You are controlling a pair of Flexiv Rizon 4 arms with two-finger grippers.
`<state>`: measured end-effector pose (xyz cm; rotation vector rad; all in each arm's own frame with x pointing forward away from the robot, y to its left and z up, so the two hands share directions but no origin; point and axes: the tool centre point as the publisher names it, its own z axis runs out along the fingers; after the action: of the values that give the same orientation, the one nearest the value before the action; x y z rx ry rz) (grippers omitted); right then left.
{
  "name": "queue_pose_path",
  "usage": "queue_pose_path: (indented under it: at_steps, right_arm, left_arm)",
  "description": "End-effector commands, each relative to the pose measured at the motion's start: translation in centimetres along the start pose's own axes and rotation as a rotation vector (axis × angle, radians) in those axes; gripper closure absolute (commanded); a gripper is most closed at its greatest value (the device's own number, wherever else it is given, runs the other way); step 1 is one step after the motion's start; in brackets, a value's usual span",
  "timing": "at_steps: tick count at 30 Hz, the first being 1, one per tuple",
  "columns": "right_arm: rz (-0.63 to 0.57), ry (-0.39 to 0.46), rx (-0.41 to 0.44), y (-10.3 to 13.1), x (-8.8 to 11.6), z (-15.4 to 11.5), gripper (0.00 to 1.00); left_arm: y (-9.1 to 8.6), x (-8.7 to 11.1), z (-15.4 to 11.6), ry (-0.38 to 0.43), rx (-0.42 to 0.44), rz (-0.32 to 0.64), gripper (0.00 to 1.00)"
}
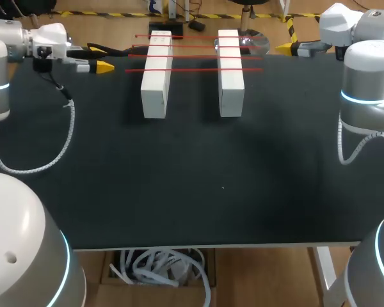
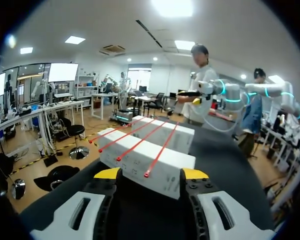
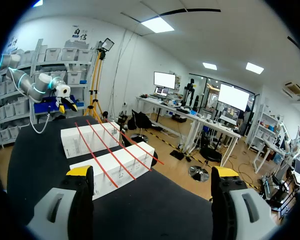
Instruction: Grab the tape and strap the tape.
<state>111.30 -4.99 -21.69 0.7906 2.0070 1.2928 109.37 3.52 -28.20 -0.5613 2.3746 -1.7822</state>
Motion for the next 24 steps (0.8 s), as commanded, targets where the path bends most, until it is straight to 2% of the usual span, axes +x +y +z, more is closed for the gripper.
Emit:
queue_pose_path:
  at_steps: [1,24]
  right_arm:
    - [0.001,0.001,0.001,0.0,0.0,0.0,0.0]
    - [0.001,0.001,0.001,0.0,0.0,0.0,0.0]
  left_arm:
    - [0.4,-0.8,0.8,0.052,-0.001,0.005,0.5]
    - [1.7,-0.4,4.8,0.216,0.04,0.063,0.51]
